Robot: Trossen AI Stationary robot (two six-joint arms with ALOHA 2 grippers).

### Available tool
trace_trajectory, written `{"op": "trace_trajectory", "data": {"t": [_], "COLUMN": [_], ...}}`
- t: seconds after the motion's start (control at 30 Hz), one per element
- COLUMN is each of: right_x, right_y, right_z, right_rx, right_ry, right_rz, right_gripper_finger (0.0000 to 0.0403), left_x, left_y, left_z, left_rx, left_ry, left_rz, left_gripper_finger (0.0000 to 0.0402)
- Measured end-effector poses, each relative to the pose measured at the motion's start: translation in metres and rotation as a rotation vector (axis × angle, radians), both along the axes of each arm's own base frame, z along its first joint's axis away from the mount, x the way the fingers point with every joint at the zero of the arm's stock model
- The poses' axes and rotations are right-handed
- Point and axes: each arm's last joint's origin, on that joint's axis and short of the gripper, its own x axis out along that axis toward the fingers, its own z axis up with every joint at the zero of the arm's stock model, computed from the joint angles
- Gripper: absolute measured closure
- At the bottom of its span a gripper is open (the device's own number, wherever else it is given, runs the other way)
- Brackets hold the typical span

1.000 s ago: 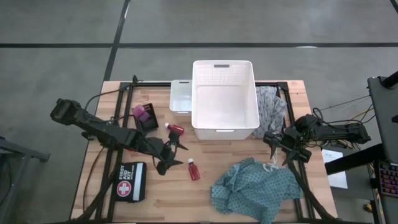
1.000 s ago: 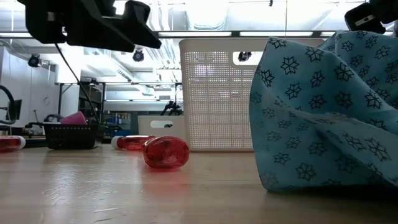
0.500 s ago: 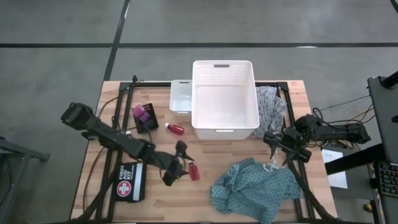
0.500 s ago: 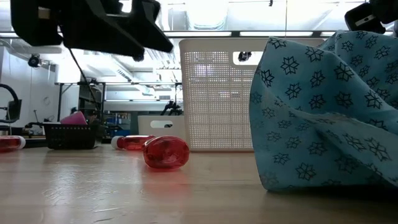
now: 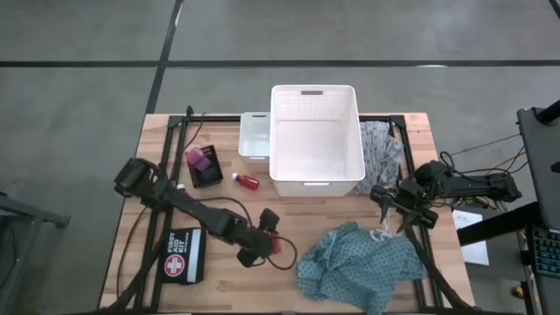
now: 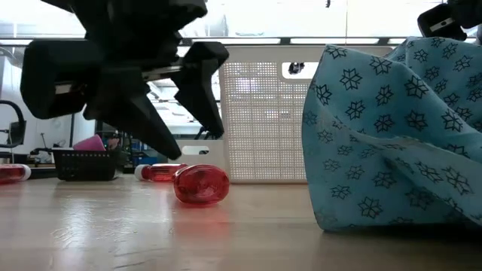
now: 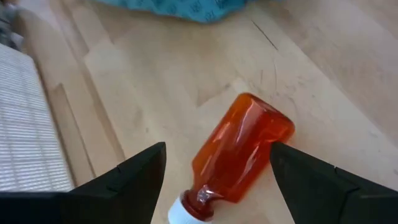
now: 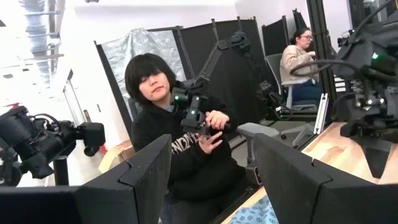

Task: Pick & Place Medicine items
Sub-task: Put the bottom red pill bottle into the white bin

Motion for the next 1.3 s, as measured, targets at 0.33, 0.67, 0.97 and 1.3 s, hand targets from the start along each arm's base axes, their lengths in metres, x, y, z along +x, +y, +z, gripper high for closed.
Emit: {"op": "trace_trajectory", "data": {"t": [0.33,0.67,0.97,1.3], "right_x": [0.0,0.0,0.0,0.0], "right_y": [0.0,0.0,0.0,0.0], "right_z": [0.0,0.0,0.0,0.0], "right_rx": [0.0,0.0,0.0,0.0], "right_ry": [0.003,0.003,0.003,0.002], "right_rz": [0.0,0.0,0.0,0.0], "right_gripper_finger": [0.0179,0.0179,0.0179,0.0179], "left_x": [-0.005,0.004,0.003,0.005], "left_y": [0.02,0.054,0.068,0.062], "left_z": [-0.012,-0.016,-0.025,0.001], "left_rx": [0.015,-0.017,-0.105,-0.123], "left_ry": [0.092,0.117,0.118,0.165], "left_rz": [0.076,0.139,0.144,0.412], "left_gripper_finger": [0.0109,0.011,0.011,0.0108]}}
